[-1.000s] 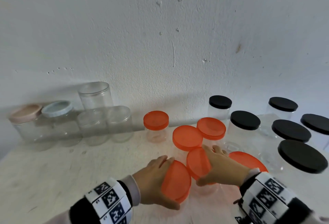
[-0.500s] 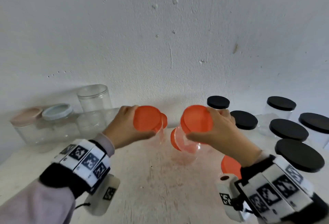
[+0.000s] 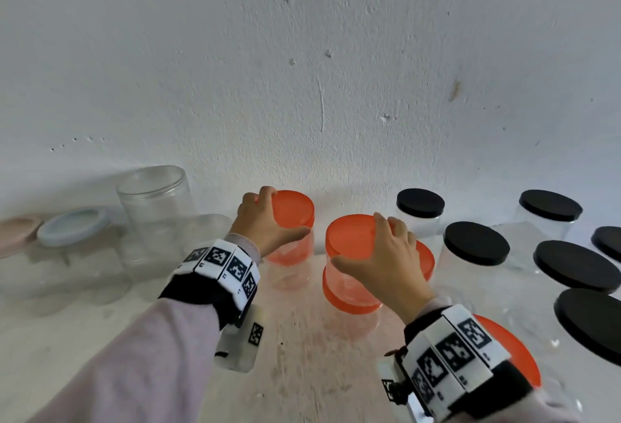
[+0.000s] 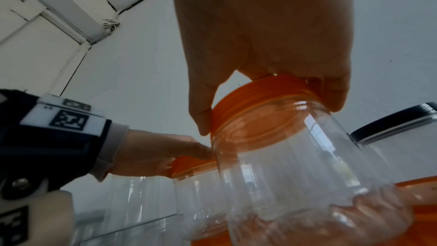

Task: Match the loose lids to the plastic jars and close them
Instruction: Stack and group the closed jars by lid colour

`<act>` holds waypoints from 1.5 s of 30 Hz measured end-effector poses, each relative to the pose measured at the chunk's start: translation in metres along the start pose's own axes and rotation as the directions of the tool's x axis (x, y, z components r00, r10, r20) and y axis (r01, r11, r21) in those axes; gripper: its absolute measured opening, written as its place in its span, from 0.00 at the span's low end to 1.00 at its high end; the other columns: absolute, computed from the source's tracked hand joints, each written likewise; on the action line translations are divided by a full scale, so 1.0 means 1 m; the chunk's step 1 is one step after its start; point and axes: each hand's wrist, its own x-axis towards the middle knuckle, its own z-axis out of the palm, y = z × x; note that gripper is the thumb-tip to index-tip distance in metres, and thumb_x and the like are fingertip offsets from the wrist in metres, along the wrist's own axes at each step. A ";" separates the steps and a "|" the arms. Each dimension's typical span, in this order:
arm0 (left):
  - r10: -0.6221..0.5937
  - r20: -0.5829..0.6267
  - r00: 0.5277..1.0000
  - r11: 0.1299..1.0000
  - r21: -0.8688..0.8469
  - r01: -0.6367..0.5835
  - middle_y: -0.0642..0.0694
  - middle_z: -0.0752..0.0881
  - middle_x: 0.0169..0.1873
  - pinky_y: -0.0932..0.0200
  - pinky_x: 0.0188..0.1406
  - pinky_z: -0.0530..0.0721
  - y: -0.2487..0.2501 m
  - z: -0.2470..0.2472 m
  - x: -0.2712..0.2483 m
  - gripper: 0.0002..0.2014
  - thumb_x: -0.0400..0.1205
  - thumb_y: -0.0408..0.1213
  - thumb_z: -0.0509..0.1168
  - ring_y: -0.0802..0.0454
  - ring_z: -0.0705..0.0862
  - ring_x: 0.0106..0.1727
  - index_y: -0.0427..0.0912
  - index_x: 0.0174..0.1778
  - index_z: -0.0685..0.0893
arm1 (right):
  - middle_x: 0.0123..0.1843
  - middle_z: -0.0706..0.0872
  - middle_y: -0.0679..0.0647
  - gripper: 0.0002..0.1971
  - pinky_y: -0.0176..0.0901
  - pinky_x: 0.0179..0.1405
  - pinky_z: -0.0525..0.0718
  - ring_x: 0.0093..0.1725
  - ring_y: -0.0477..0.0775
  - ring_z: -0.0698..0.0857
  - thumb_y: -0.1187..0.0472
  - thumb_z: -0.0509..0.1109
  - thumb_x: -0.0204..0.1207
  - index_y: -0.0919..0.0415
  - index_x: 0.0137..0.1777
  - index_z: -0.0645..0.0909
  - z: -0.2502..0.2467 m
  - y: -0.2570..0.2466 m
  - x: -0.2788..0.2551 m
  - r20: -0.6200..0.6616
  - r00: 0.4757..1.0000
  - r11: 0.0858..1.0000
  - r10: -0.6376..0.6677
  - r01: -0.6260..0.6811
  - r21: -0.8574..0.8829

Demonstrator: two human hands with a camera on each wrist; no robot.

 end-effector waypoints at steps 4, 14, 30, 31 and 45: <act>-0.015 -0.014 1.000 0.999 -0.053 0.015 0.39 0.68 0.70 0.47 0.70 0.74 -0.004 0.008 0.017 0.47 0.65 0.58 0.77 0.42 0.72 0.70 0.46 0.75 0.63 | 0.83 0.53 0.54 0.54 0.51 0.77 0.60 0.80 0.56 0.55 0.38 0.75 0.66 0.54 0.84 0.47 0.012 0.009 -0.001 -0.055 0.998 0.993 -0.037 0.043 0.114; 0.021 -0.087 0.996 0.952 -0.304 -0.047 0.44 0.54 0.82 0.54 0.74 0.61 -0.027 0.024 0.022 0.61 0.63 0.53 0.80 0.47 0.59 0.80 0.50 0.83 0.44 | 0.81 0.55 0.49 0.64 0.52 0.74 0.65 0.80 0.54 0.60 0.53 0.85 0.60 0.48 0.84 0.40 0.036 0.031 -0.025 -0.115 0.985 0.872 0.128 -0.057 0.487; -0.285 0.186 0.940 0.883 -0.332 0.333 0.39 0.63 0.79 0.45 0.78 0.63 -0.051 0.070 0.000 0.68 0.64 0.41 0.82 0.41 0.63 0.80 0.41 0.81 0.31 | 0.71 0.71 0.60 0.53 0.63 0.68 0.77 0.68 0.62 0.75 0.60 0.87 0.54 0.63 0.77 0.60 0.070 0.052 -0.024 0.109 0.953 0.831 0.283 -0.301 0.468; -0.286 0.183 0.941 0.880 -0.339 0.333 0.39 0.63 0.79 0.45 0.78 0.64 -0.051 0.072 0.000 0.67 0.64 0.41 0.82 0.41 0.63 0.80 0.42 0.81 0.32 | 0.70 0.72 0.59 0.53 0.63 0.68 0.77 0.68 0.62 0.75 0.59 0.87 0.53 0.62 0.77 0.60 0.072 0.051 -0.022 0.104 0.955 0.839 0.279 -0.295 0.458; -0.371 -0.099 0.924 0.885 -0.339 0.319 0.38 0.71 0.73 0.45 0.71 0.74 -0.053 0.080 -0.014 0.52 0.65 0.47 0.81 0.39 0.73 0.72 0.37 0.78 0.58 | 0.64 0.69 0.54 0.49 0.51 0.65 0.74 0.68 0.61 0.73 0.56 0.87 0.56 0.62 0.72 0.60 0.092 0.034 0.007 0.015 0.975 0.858 0.221 -0.202 0.473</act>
